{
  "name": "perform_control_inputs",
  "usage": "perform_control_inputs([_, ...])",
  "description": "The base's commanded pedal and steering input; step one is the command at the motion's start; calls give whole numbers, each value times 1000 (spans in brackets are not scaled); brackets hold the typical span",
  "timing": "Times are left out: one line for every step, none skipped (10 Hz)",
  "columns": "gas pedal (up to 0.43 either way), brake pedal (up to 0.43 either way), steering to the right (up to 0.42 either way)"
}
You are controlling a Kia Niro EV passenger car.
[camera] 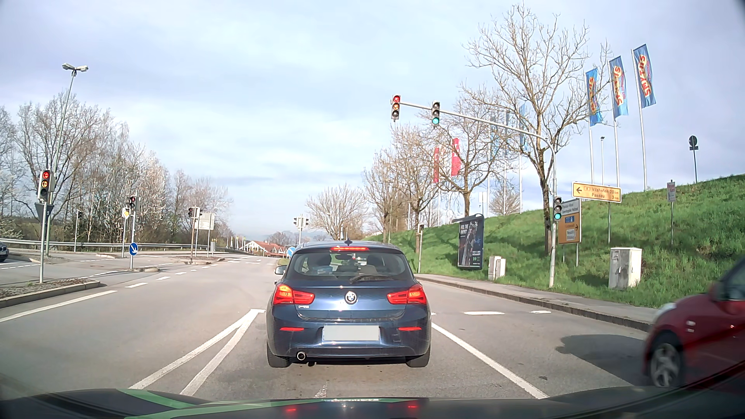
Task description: Follow the waypoints while adhering to traffic rules and regulations
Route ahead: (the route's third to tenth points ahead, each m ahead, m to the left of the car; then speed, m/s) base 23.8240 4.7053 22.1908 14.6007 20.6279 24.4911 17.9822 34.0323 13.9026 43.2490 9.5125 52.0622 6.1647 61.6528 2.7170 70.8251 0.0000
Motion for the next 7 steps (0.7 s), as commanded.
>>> perform_control_inputs([0, 409, -75])
perform_control_inputs([0, 409, -75])
perform_control_inputs([0, 409, -75])
perform_control_inputs([0, 409, -75])
perform_control_inputs([0, 409, -75])
perform_control_inputs([0, 415, -75])
perform_control_inputs([0, 409, -75])
